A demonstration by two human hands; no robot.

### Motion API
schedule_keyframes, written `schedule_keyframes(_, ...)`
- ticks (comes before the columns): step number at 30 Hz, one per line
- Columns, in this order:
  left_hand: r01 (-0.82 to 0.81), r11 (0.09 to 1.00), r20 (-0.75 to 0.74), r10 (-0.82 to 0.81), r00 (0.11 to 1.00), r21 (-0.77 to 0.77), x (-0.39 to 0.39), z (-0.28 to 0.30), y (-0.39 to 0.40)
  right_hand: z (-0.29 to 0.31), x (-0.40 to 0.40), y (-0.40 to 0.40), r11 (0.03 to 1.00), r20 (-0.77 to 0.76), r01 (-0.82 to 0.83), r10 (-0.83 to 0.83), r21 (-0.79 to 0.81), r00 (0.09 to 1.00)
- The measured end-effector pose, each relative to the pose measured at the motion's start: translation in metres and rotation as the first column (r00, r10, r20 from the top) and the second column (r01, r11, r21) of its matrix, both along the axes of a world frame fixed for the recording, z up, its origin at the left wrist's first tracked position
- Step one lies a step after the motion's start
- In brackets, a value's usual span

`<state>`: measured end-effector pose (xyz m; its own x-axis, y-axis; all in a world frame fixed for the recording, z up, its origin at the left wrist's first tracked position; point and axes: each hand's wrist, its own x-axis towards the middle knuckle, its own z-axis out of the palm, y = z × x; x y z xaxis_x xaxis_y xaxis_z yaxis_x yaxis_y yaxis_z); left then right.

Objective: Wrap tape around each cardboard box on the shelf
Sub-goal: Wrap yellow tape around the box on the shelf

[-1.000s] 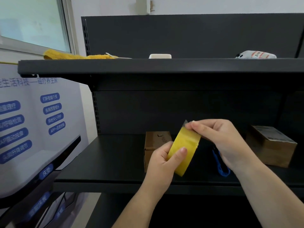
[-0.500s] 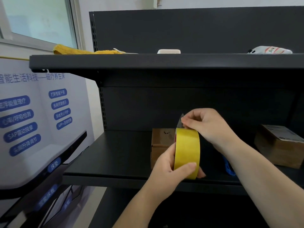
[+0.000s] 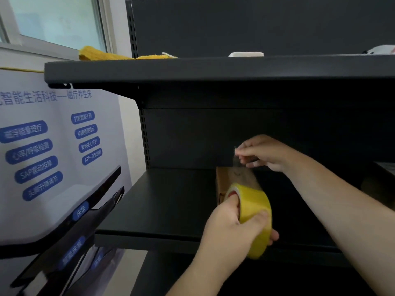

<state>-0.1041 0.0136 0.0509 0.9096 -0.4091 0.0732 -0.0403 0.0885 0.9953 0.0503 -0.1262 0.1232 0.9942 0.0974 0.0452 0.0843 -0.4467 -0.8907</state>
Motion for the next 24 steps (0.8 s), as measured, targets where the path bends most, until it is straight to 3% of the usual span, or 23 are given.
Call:
schedule_keyframes(2,0.062,0.996,-0.167,-0.072,0.983,-0.062,-0.006,-0.003,-0.002,0.001,0.011,-0.003,0.993,0.138,0.095,-0.103,0.067,0.985)
schedule_keyframes(4,0.028,0.994,-0.199,-0.049,0.979,-0.107,-0.008,-0.010,-0.007,0.002,0.021,-0.007,0.994,0.216,0.099,-0.087,-0.045,0.973)
schedule_keyframes(8,-0.014,0.963,-0.259,-0.058,0.964,-0.268,-0.007,-0.012,-0.009,-0.005,0.040,-0.010,0.981,0.084,0.017,-0.001,-0.193,0.996)
schedule_keyframes(15,-0.023,0.981,-0.185,-0.013,0.983,-0.193,-0.007,-0.007,-0.014,-0.016,0.063,-0.010,0.953,0.008,-0.098,0.104,-0.286,0.995)
schedule_keyframes(24,-0.166,0.973,-0.229,0.128,0.965,-0.159,0.004,-0.012,-0.017,-0.035,0.078,-0.008,0.962,-0.009,-0.159,0.161,-0.223,0.987)
